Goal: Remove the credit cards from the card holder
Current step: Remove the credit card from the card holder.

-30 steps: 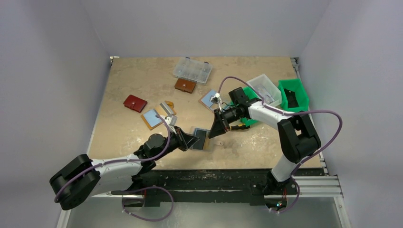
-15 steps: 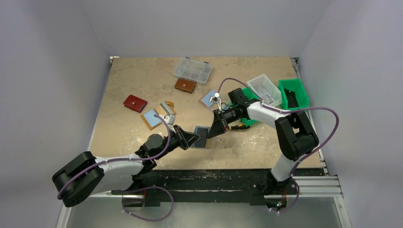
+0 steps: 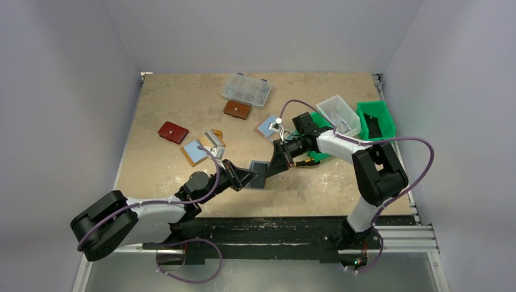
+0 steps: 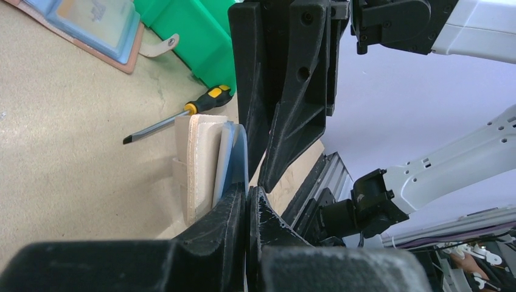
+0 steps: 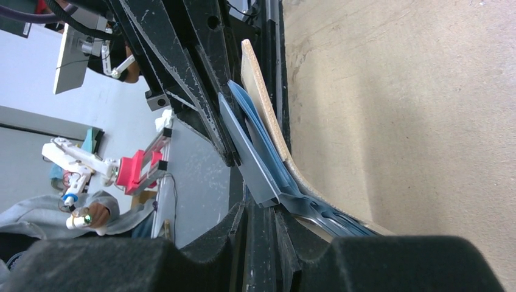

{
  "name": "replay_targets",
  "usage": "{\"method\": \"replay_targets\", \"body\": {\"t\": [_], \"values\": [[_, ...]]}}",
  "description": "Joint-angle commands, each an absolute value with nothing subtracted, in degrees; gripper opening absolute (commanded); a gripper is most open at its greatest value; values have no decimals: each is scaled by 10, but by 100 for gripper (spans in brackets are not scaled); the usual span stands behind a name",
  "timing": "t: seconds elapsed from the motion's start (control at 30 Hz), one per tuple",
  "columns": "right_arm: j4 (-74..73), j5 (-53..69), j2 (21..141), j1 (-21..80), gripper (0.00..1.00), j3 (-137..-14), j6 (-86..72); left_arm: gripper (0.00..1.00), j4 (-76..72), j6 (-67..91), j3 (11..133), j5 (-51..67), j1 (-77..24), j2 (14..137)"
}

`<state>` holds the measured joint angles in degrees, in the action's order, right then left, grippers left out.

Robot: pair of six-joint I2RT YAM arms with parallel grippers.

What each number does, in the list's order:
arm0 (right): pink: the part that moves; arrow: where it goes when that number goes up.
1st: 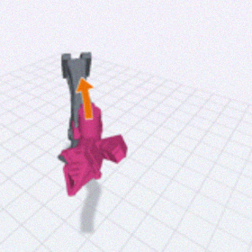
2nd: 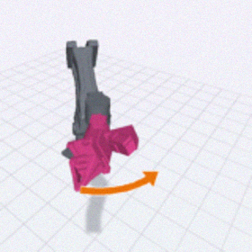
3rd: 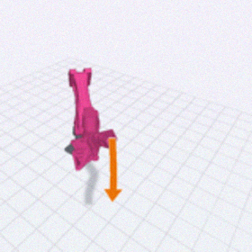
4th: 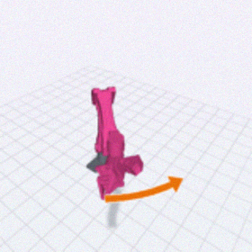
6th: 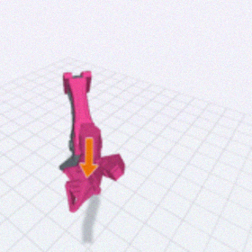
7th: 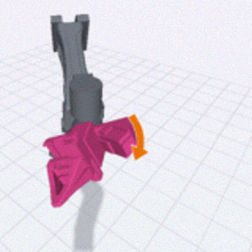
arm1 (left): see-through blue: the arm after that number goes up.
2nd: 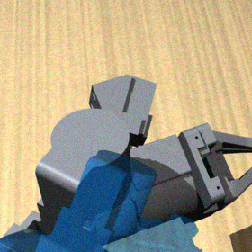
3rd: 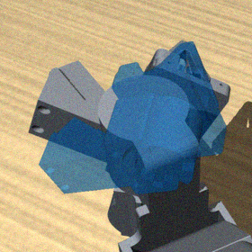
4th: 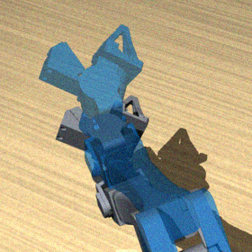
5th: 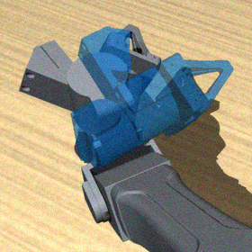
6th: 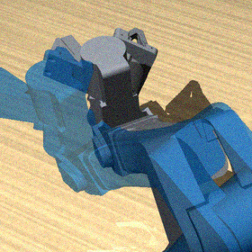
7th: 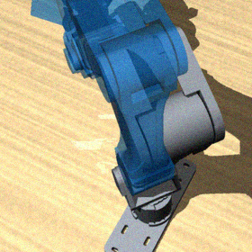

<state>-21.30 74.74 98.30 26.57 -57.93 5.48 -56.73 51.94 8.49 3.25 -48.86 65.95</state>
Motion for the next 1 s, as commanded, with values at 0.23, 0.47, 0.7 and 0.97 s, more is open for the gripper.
{"method": "replay_targets", "body": {"t": [0.23, 0.47, 0.7, 0.97], "values": [[-193, 785, 987, 263, 23, -580, 43, 0, -650, 536, 84, 48, -487, 674], [-179, 770, 992, 258, 27, -577, 28, 0, -657, 539, 85, 53, -488, 674], [-174, 783, 992, 257, 16, -576, 24, 0, -668, 542, 84, 54, -488, 686], [-190, 799, 991, 255, 0, -581, 49, 12, -593, 539, 78, 23, -487, 624]]}}
